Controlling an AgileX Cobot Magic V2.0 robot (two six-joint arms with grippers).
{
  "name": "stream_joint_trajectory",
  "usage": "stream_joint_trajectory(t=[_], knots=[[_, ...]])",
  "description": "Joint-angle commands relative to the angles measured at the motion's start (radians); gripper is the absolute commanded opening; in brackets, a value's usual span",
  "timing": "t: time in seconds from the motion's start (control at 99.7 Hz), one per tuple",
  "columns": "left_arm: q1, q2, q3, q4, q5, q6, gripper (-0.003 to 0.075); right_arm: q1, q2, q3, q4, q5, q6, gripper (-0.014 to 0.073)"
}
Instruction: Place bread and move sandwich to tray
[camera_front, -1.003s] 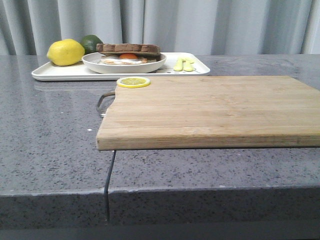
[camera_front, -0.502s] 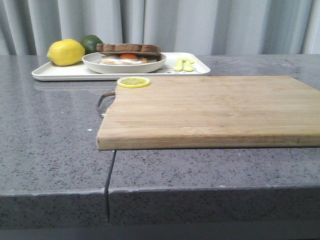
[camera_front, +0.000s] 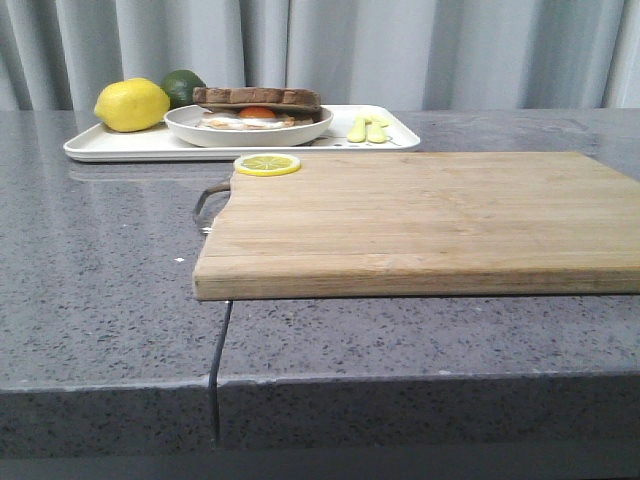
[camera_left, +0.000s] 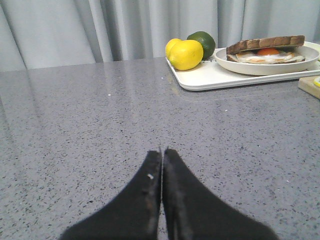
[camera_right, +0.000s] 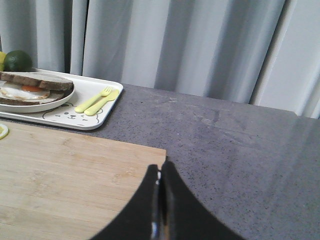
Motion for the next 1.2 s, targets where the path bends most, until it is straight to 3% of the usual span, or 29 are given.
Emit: stream_joint_trajectory(t=[0.0,0.191,0.361,0.682,1.194], knots=[[-0.005,-0.032,0.015,0.001,-0.078,0.000,-0.0019,-0.004,0.005,-0.026,-0.010,-0.076,0.000,-0.0067],[-0.005,-0.032,0.015,0.001,-0.078,0.000,-0.0019,-0.004,0.005,0.036,-0.085,-0.128,0.004,-0.0067],[-0.005,-0.032,0.015,0.001,-0.078,0.000,-0.0019,-0.004,-0.050,0.166,-0.159,-0.243,0.091,-0.0067],[-0.005,-0.032,0.015,0.001,-0.078,0.000,-0.0019,-0.004,-0.269,0.392,-0.166,-0.308,0.130,-0.0067],[-0.005,-0.032,0.015,0.001,-0.078,0.000,-0.0019,-0.005,-0.313,0.439,-0.166,-0.311,0.168,-0.0067]])
